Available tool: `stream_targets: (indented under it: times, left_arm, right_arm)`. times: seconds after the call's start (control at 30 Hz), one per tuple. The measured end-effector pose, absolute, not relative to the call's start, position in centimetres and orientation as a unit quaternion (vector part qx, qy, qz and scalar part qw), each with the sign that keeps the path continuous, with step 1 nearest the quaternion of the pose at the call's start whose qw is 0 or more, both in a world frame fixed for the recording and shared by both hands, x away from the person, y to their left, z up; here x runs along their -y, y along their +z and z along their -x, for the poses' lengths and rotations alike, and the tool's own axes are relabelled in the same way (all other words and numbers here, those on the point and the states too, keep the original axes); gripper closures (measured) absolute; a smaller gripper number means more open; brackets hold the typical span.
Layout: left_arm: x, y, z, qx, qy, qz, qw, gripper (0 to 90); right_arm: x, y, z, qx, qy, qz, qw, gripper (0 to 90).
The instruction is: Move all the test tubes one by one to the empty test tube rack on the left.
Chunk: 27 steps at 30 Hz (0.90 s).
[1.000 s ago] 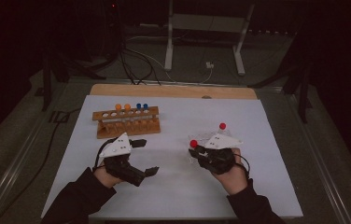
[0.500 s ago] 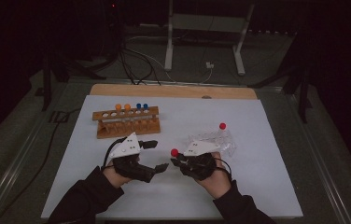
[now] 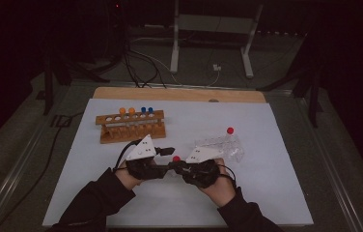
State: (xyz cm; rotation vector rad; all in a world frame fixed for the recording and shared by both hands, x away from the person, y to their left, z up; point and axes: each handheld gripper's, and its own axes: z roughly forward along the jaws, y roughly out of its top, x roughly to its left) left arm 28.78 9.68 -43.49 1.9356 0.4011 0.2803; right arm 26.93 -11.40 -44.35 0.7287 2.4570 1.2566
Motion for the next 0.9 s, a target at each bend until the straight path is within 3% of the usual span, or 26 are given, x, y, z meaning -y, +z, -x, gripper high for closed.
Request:
stream_targets:
  times: [0.2, 0.4, 0.9]
  left_arm:
    - [-9.5, -43.4, -28.9, -0.159, 0.11, -0.817, 0.544, 70.4]
    - [-9.6, -43.2, -28.9, -0.152, 0.122, -0.817, 0.543, 71.7]
    - [-14.6, -41.7, -30.5, -0.209, 0.185, -0.8, 0.532, 71.8]
  right_arm:
    - [11.6, -44.3, -27.0, -0.85, 0.436, -0.257, 0.144, 74.9]
    - [11.7, -44.3, -27.1, -0.846, 0.443, -0.26, 0.142, 72.6]
    - [12.8, -43.3, -27.1, -0.819, 0.478, -0.278, 0.151, 16.4]
